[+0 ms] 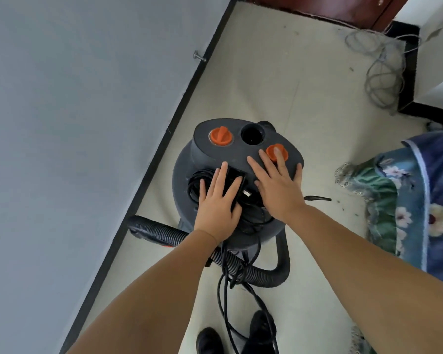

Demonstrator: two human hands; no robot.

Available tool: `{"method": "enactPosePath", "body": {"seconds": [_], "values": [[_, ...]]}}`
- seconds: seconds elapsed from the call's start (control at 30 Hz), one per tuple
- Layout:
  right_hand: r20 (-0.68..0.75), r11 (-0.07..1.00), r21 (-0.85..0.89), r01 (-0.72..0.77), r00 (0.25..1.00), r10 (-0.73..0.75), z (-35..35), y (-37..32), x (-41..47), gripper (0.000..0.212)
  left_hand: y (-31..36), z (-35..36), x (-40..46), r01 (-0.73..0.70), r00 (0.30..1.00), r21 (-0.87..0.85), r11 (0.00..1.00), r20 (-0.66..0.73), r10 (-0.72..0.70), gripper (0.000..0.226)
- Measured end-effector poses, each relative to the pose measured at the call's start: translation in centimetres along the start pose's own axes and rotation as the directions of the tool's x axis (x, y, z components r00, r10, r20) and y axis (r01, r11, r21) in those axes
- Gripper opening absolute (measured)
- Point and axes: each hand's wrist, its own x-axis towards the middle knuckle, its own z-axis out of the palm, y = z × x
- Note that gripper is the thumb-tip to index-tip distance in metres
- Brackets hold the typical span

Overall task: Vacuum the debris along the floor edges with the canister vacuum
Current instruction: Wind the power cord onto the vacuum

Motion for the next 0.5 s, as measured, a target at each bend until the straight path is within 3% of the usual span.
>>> {"method": "enactPosePath", "body": {"seconds": [0.5], "values": [[0.004,0.978,0.044,-0.202,0.979,0.202,-5.2,12.6,13.8,0.059,3.1,1.3,22.3,-0.210,0.969,-0.060,0.976,0.118,0.216,0.055]]}}
